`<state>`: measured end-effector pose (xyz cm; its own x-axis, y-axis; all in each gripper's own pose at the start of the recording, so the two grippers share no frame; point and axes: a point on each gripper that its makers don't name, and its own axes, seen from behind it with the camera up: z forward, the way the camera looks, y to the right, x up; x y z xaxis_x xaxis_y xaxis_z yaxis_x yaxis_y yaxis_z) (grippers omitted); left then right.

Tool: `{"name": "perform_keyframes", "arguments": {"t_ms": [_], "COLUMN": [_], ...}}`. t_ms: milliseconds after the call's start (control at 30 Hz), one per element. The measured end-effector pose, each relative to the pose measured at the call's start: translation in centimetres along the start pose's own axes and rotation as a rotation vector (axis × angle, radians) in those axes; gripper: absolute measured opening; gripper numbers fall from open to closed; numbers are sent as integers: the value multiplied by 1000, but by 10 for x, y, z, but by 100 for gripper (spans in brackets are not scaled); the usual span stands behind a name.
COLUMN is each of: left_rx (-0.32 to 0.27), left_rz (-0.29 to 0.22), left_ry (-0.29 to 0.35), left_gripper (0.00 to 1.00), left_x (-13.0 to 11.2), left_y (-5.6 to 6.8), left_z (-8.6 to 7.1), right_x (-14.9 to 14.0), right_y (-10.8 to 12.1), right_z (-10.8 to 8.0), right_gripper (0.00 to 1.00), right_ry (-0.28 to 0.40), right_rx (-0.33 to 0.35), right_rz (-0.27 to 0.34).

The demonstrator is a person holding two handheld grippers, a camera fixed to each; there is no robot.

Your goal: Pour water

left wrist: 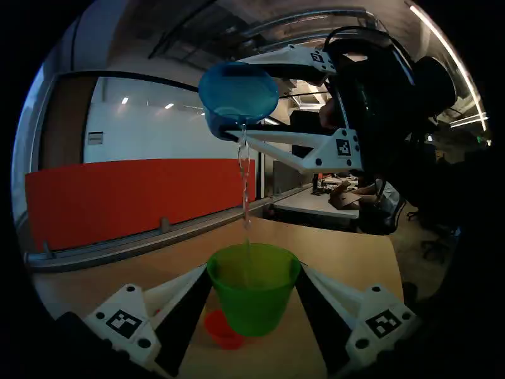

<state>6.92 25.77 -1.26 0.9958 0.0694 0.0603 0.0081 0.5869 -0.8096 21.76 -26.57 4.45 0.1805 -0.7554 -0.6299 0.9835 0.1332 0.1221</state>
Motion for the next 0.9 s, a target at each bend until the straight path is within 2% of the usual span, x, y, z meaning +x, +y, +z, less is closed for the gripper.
{"name": "perform_keyframes", "arguments": {"t_ms": [433, 900], "left_rx": [-2, -1], "left_rz": [2, 0], "left_ry": [-1, -2], "left_gripper": [87, 87], "left_x": [0, 0], "left_y": [2, 3], "left_z": [0, 2], "right_x": [3, 12], "right_y": [5, 11], "right_z": [1, 1], "right_gripper": [91, 91], "right_ry": [2, 7], "right_rx": [-6, -28], "right_rz": [-72, -188]}}
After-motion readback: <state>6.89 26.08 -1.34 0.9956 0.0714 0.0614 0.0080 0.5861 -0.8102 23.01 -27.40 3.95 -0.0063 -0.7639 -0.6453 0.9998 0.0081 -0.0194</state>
